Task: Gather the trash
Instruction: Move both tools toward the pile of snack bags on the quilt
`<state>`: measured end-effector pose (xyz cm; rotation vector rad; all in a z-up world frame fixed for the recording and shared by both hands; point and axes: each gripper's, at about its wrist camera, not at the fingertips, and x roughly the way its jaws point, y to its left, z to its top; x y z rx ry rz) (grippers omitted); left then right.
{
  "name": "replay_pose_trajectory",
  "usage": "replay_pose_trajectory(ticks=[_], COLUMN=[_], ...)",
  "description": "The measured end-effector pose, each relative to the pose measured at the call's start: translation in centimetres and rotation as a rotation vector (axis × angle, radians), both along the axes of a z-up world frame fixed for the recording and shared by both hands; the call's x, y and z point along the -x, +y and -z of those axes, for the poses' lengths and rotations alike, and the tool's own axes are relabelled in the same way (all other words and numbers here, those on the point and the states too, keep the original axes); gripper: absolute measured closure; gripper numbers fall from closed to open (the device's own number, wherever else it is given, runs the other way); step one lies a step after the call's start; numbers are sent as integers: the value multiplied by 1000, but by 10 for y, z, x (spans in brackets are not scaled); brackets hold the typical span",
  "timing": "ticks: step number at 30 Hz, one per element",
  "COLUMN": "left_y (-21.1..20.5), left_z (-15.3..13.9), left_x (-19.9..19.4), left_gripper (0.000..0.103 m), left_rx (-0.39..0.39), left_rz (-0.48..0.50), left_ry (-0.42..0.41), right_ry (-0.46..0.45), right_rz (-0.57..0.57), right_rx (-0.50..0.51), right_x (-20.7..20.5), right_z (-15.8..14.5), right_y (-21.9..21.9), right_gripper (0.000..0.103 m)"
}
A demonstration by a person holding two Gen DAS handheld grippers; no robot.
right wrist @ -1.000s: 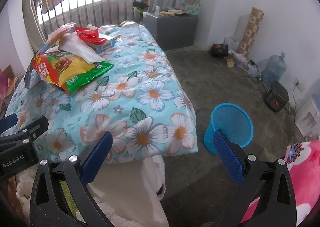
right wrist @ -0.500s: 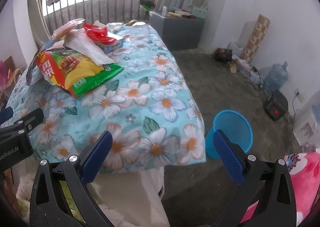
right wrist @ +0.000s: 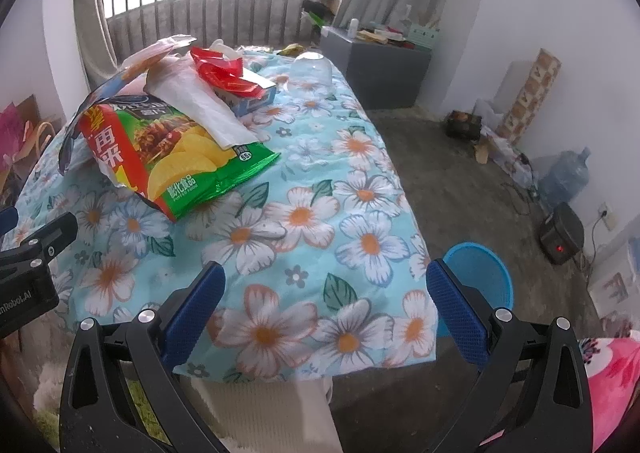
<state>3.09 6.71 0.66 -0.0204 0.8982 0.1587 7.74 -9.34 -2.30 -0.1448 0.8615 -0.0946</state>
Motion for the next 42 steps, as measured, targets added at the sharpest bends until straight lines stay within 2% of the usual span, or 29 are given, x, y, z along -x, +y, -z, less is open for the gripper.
replay_pose_trajectory(ticks=[13, 16, 20, 23, 26, 30, 33, 38, 41, 42], left_y=[-1, -1, 4, 7, 13, 29, 41, 52, 44, 37], left_z=[4, 3, 1, -3, -11, -26, -39, -55, -65, -66], left_x=[-15, -18, -21, -23, -26, -31, -45, -69, -84, -91], left_gripper=[5, 5, 6, 5, 5, 5, 5, 5, 5, 5], left_rx=[-38, -48, -41, -16, 41, 155, 195, 204, 135, 81], left_rz=[18, 32, 76, 158, 267, 345, 327, 302, 348, 377], left_ry=[-5, -28, -54, -88, -143, -235, -258, -296, -327, -328], right_ry=[7, -34, -173, -234, -208, -257, -293, -257, -210, -187], right_rz=[-6, 1, 17, 0, -49, -60, -53, -58, -62, -66], right_rx=[-4, -42, -100, -98, -114, -149, -199, -346, -522, -594], right_x=[-22, -25, -24, -29, -44, -50, -55, -79, -105, -119], right_z=[5, 2, -5, -3, 4, 2, -5, -12, -16, -17], right_y=[2, -6, -24, -34, -37, -42, -50, -68, -89, -98], right_gripper=[7, 7, 7, 7, 7, 7, 7, 7, 7, 7])
